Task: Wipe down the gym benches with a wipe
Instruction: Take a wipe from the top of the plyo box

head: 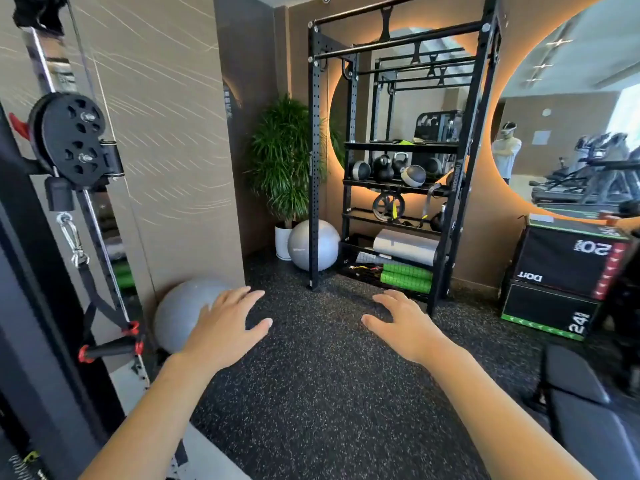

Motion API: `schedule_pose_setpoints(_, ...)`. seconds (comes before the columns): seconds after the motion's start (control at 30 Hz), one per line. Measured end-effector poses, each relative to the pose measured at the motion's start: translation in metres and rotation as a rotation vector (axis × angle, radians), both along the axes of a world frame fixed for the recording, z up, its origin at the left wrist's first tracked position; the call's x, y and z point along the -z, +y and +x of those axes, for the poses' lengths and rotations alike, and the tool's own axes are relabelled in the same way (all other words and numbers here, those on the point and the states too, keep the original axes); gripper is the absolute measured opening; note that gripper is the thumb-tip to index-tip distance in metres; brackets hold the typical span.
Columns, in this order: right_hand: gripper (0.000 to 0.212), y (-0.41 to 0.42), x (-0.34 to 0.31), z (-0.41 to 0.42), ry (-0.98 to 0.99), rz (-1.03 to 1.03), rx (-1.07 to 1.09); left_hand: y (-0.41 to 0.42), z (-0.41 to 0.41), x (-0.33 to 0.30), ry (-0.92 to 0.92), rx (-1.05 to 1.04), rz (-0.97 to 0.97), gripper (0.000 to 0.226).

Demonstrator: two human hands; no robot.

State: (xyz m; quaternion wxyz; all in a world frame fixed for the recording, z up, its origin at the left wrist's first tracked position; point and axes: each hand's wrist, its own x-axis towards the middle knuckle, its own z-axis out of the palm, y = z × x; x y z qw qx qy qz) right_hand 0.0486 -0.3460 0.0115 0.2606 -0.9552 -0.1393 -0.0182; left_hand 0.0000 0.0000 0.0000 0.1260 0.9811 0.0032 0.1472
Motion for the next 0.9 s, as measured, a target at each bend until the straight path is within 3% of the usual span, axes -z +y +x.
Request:
schedule_pose_setpoints(0.47,0.069,-0.067,0.071,-0.004,0.0,-0.068,0.094,-0.069,0.029,0.066,0.051,0.197,-0.02,0.067)
schedule_pose_setpoints(0.9,0.067,-0.184,0.117,-0.006,0.048,0.047,0.193,-0.202,0.049,0.102,0.074,0.278,-0.039,0.064)
